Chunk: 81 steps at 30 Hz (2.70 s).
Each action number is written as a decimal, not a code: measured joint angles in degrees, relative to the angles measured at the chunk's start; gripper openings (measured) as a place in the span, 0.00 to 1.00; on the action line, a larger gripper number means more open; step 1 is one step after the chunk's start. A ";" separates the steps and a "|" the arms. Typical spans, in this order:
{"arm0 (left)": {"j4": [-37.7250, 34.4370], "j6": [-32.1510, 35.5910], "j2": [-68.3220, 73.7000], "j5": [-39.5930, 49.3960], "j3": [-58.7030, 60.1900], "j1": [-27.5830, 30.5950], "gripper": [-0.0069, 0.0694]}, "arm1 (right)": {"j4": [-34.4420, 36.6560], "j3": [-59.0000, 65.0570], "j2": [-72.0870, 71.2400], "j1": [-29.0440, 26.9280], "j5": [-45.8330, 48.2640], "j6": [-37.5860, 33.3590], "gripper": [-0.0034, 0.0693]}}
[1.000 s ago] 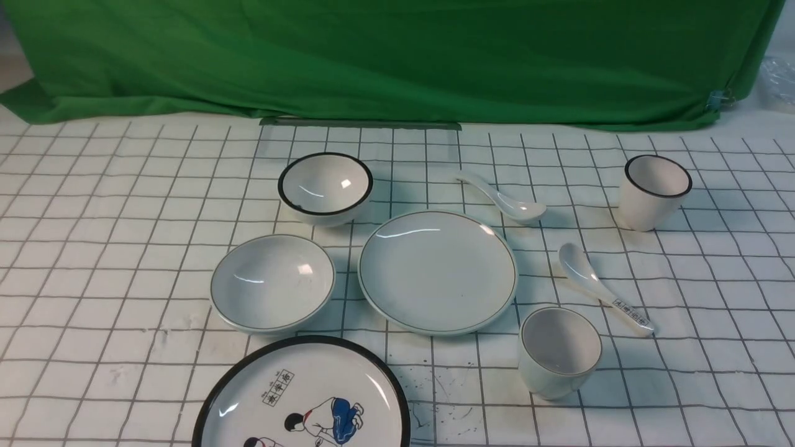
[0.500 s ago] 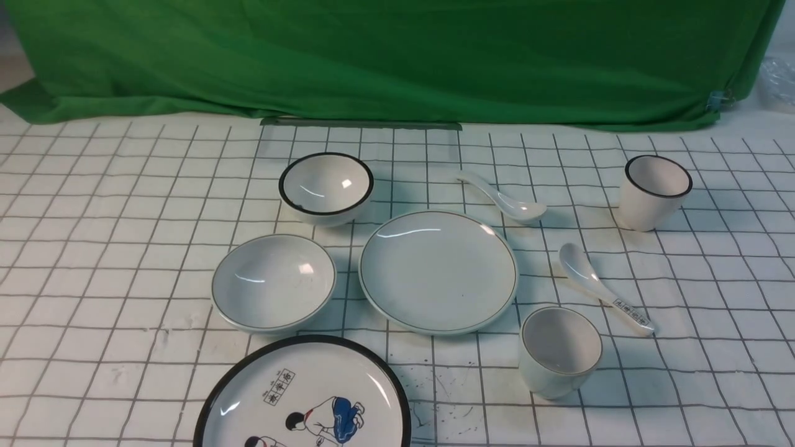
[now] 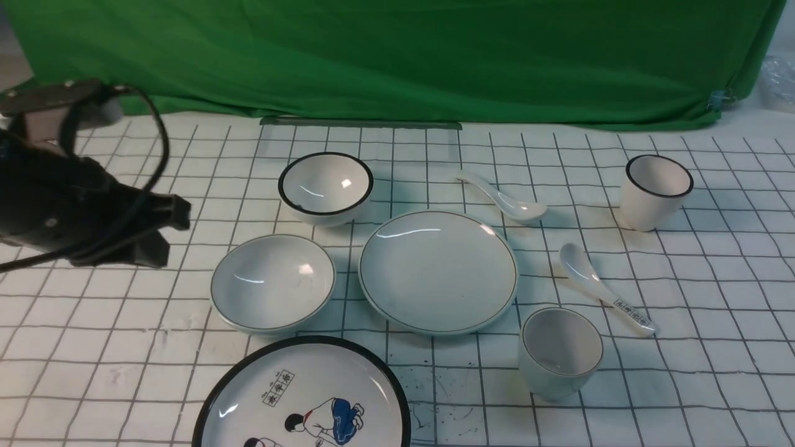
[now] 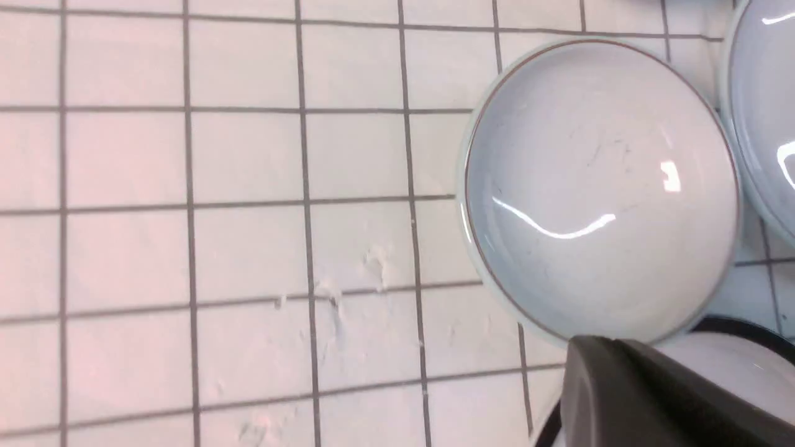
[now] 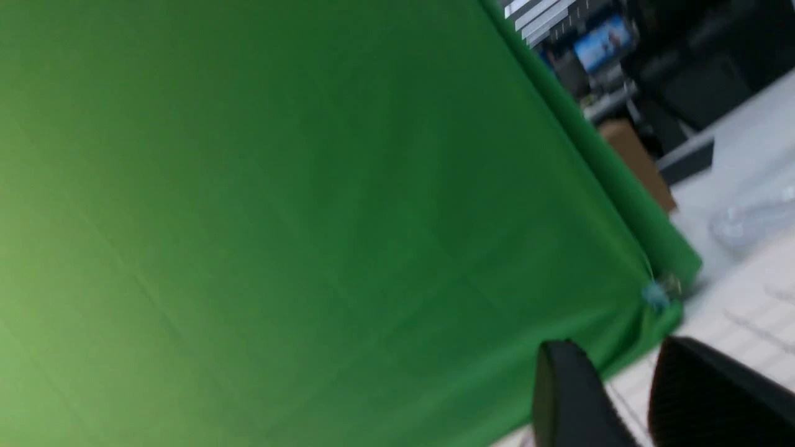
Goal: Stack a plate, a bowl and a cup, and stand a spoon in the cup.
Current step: Use the left arm to grab a blue rice bowl, then use the left arm to put the blue rice bowl into the blue large plate in the middle
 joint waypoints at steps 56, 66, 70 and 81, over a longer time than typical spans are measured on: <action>-18.42 8.57 34.64 -12.34 -23.07 -18.46 0.15 | 10.22 -57.43 76.90 6.32 64.29 -39.53 0.31; -19.27 9.60 37.27 -15.58 -23.57 -18.64 0.19 | 5.92 -62.08 87.21 15.03 63.63 -38.78 0.60; -19.47 10.31 38.12 -15.72 -23.68 -19.02 0.26 | 0.34 -62.27 89.78 15.09 63.63 -34.63 0.64; -13.86 8.45 32.52 -13.00 -23.94 -19.19 0.64 | -1.51 -62.44 97.41 15.09 63.97 -31.57 0.62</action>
